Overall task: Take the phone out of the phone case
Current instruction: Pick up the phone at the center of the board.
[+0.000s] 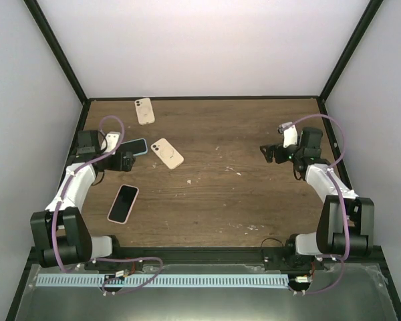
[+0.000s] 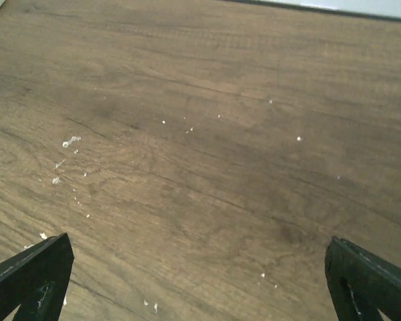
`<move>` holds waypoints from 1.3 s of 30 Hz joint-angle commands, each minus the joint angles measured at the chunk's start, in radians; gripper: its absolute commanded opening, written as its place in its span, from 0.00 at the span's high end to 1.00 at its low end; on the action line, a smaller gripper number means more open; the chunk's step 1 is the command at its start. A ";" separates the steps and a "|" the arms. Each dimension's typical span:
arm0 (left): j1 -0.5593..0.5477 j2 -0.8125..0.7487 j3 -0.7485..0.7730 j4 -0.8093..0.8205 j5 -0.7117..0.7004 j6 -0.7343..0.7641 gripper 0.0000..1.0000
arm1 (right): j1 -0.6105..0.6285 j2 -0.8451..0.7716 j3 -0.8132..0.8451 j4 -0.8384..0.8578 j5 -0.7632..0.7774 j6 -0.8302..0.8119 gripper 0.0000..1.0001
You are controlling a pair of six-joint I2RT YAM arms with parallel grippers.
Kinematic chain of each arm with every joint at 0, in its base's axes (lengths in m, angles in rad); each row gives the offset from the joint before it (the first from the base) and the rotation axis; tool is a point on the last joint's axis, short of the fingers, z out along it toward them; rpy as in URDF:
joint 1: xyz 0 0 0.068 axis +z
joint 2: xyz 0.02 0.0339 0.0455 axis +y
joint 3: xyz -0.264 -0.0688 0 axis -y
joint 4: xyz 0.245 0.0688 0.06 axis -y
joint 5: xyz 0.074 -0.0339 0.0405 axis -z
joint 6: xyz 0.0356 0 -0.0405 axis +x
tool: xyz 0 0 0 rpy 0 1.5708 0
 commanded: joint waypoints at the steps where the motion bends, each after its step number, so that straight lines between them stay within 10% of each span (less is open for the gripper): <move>1: 0.000 -0.015 0.028 -0.071 0.019 0.022 0.00 | 0.008 -0.019 0.027 -0.035 0.006 0.034 0.00; 24: 0.012 -0.064 0.073 -0.535 -0.096 0.306 0.00 | 0.010 -0.051 0.141 -0.310 -0.210 -0.143 0.00; 39: 0.017 0.096 -0.045 -0.535 -0.190 0.348 0.00 | 0.009 -0.045 0.145 -0.346 -0.264 -0.157 0.00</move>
